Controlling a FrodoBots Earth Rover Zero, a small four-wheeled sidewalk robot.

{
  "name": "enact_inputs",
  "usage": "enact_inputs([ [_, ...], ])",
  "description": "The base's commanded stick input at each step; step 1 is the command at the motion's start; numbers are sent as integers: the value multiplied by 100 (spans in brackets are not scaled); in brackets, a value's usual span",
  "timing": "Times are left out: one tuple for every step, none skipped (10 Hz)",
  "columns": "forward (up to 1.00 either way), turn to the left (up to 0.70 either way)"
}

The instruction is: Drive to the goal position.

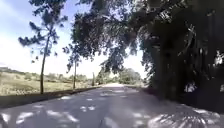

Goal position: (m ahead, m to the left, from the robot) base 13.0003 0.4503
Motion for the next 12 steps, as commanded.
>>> enact_inputs([
  [85,0],
  [85,0],
  [85,0],
  [85,0],
  [85,0],
  [85,0],
  [85,0],
  [85,0],
  [85,0],
  [85,0],
  [85,0],
  [85,0],
])
